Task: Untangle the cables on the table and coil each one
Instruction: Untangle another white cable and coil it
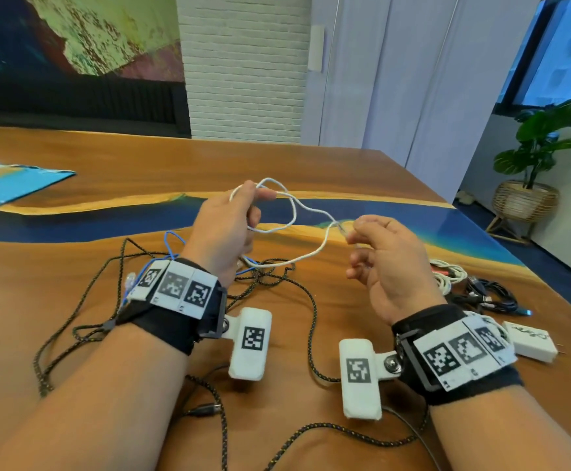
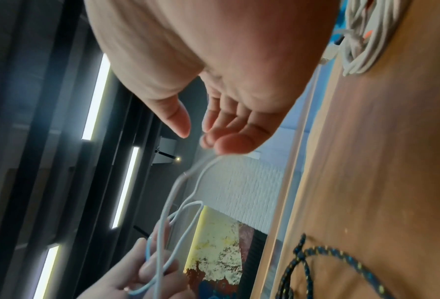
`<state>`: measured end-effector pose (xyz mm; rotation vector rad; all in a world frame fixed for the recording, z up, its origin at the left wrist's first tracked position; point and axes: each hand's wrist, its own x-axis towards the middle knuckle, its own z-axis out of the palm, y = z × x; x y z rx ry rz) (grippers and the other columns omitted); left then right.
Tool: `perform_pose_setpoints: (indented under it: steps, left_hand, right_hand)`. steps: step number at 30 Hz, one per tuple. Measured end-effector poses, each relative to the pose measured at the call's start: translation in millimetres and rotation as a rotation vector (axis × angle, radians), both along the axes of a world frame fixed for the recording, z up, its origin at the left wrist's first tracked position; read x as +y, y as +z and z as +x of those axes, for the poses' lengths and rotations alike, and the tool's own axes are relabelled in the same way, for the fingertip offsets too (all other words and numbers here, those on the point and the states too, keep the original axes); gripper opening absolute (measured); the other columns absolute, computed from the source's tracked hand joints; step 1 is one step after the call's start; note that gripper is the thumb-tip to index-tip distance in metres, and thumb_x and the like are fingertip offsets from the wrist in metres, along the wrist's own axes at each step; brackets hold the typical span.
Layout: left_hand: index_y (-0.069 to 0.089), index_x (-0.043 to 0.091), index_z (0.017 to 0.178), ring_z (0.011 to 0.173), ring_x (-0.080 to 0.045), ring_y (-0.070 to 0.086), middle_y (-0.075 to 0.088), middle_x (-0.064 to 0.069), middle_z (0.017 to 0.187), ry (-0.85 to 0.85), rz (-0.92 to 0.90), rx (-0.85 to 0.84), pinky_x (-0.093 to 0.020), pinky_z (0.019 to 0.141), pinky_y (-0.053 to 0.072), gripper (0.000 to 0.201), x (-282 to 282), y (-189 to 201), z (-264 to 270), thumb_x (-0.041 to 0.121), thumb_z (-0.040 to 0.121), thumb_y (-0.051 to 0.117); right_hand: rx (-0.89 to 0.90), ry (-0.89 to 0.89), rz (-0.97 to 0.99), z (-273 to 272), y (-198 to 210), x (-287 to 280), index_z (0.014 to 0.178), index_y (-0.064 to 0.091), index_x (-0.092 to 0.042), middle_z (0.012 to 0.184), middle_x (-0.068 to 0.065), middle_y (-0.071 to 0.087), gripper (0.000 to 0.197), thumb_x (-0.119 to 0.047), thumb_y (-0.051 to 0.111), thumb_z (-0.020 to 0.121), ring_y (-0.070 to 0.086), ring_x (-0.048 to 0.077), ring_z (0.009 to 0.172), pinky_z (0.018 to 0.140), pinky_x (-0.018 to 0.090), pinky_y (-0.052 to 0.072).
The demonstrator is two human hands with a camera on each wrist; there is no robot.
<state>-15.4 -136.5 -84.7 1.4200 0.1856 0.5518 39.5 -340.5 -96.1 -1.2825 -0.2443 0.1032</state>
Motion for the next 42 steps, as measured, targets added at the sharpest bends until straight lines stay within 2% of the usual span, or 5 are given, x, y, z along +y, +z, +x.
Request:
perform_pose_setpoints:
  steps: [5, 12, 22, 31, 42]
  left_hand:
    - [0.077, 0.009, 0.099, 0.048, -0.014, 0.019, 0.036, 0.0, 0.058, -0.171, 0.148, -0.025, -0.028, 0.045, 0.015, 0.052, -8.9, 5.6, -7.8, 0.042, 0.109, 0.039]
    - [0.074, 0.008, 0.08, 0.056, -0.016, 0.046, 0.054, -0.005, 0.059, -0.224, 0.428, 0.033, -0.031, 0.057, 0.038, 0.048, -23.9, 0.0, -9.2, 0.038, 0.108, 0.047]
    - [0.063, 0.01, 0.097, 0.054, -0.015, 0.057, 0.037, 0.002, 0.055, -0.068, -0.422, -0.232, -0.032, 0.07, 0.055, 0.034, -5.1, 13.1, -9.6, 0.03, 0.111, 0.039]
    - [0.058, 0.015, 0.104, 0.048, -0.012, 0.015, 0.026, 0.004, 0.06, -0.018, -0.326, -0.235, -0.026, 0.044, 0.018, 0.03, -2.6, 13.8, -9.7, 0.023, 0.112, 0.03]
    - [0.051, 0.019, 0.096, 0.041, -0.01, 0.018, 0.031, 0.008, 0.051, 0.29, -0.488, -0.184, -0.021, 0.039, 0.017, 0.026, 24.5, 12.6, -4.5, 0.014, 0.107, 0.028]
  right_hand:
    - [-0.18, -0.168, -0.006, 8.2, 3.6, -7.3, 0.088, 0.071, -0.016, 0.065, -0.004, 0.059, 0.006, -0.012, 0.072, 0.092, 0.049, 0.014, 0.05, 0.052, 0.033, 0.045]
    - [-0.377, 0.164, -0.299, -11.9, -0.8, 9.7, 0.114, 0.076, -0.02, 0.089, 0.0, 0.076, 0.023, -0.015, 0.074, 0.091, 0.064, 0.007, 0.074, 0.062, 0.024, 0.05]
    - [0.041, -0.116, -0.045, 10.5, -2.6, -6.5, 0.094, 0.064, -0.012, 0.077, 0.005, 0.069, 0.014, -0.012, 0.055, 0.104, 0.066, 0.016, 0.062, 0.058, 0.041, 0.056]
    - [0.08, -0.156, -0.224, 18.4, -9.7, -10.8, 0.106, 0.063, -0.018, 0.083, 0.015, 0.06, 0.038, 0.012, 0.048, 0.088, 0.063, 0.028, 0.067, 0.072, 0.046, 0.058]
    - [0.37, -0.031, 0.671, 18.7, 3.9, -25.8, 0.115, 0.055, -0.012, 0.065, 0.0, 0.042, 0.05, 0.006, 0.032, 0.074, 0.033, 0.012, 0.047, 0.048, 0.023, 0.04]
